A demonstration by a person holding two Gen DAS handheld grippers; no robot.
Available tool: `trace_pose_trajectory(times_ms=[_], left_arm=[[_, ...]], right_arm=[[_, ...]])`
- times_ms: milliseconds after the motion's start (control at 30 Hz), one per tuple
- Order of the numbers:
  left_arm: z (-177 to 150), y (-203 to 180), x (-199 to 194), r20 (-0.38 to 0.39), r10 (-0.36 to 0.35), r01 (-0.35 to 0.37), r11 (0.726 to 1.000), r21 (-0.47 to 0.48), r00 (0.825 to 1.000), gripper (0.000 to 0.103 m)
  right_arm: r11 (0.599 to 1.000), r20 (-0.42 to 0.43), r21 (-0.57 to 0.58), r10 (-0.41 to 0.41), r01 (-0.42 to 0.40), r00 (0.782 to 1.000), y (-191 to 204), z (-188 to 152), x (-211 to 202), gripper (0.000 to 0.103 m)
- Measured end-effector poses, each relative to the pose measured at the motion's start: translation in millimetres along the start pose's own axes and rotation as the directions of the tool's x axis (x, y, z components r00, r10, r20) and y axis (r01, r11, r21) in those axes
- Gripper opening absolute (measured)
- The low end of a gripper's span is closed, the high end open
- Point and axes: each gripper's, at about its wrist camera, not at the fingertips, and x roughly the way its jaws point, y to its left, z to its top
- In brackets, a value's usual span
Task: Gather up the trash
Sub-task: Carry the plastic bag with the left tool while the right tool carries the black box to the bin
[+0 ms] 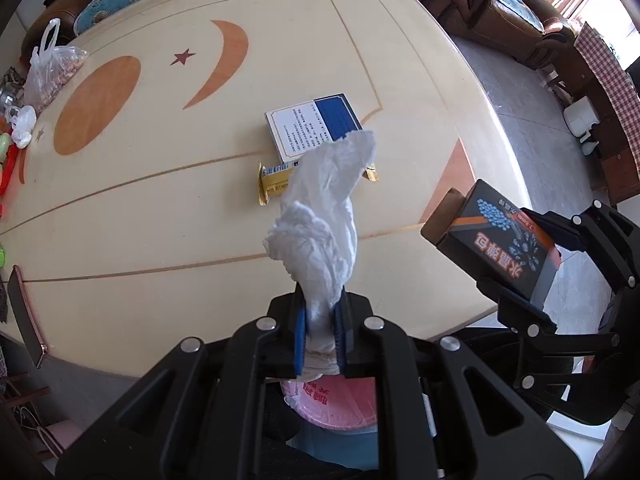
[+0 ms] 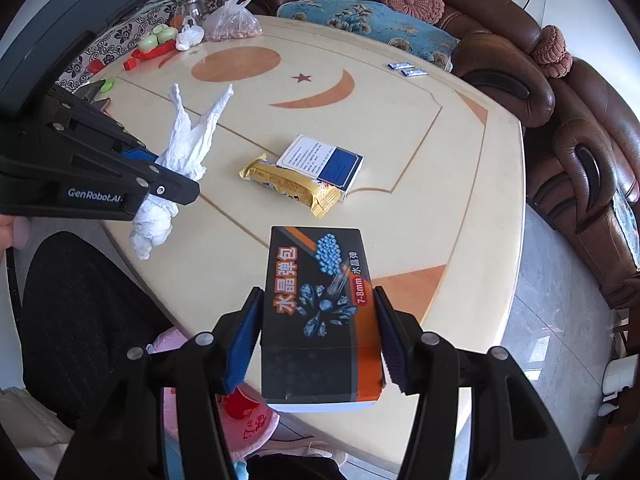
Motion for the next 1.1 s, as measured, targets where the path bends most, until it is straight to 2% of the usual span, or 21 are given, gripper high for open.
trace_pose_trajectory(times_ms=[500,767,1100], left_arm=[[-70,-16,-56,0.091,0.027,-0.036,0.994,0.107,0.995,0.012],[-99,-23,-57,0.106,0.035,-0.05,0.989,0.137,0.994,0.012],[-144,-34,-49,0.103,0.049,-0.068,0.978,0.195,0.993,0.012]], right_arm=[[0.999,0.093,0.005,-0.042,0.042,0.995,44,-25,-78,0.053],[0.998,0.112,0.009,-0.059,0.058,0.992,71,-50,-102,0.053],[0.999,0.094,-0.019,-0.039,0.041,0.995,110,-81,-106,0.053]])
